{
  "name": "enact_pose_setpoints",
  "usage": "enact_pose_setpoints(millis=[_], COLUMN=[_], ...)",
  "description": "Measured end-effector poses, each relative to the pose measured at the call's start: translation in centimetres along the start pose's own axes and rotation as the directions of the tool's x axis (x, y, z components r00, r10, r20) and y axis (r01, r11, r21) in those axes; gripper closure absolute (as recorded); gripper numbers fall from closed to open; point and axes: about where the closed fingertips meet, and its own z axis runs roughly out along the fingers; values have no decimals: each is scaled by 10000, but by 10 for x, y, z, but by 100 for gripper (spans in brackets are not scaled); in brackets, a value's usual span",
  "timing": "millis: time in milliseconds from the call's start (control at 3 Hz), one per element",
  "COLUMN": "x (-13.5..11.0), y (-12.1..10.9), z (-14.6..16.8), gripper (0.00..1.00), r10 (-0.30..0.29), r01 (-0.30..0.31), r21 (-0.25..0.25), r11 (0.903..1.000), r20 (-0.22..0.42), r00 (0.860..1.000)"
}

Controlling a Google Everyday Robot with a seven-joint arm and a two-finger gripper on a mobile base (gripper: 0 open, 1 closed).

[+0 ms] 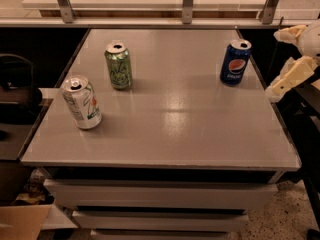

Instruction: Move pepsi can near green can

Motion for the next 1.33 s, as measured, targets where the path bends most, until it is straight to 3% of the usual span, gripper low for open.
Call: enact_pose_setpoints(millis=[667,1333], x=[-4,-16], y=[-14,-29], z=[36,63], gripper=[0,0], r10=[916,1521], r01=[-898,-1453], r21=[-194,-451], r11=[9958,9884], r20=[1400,2642], r00=[9859,9524])
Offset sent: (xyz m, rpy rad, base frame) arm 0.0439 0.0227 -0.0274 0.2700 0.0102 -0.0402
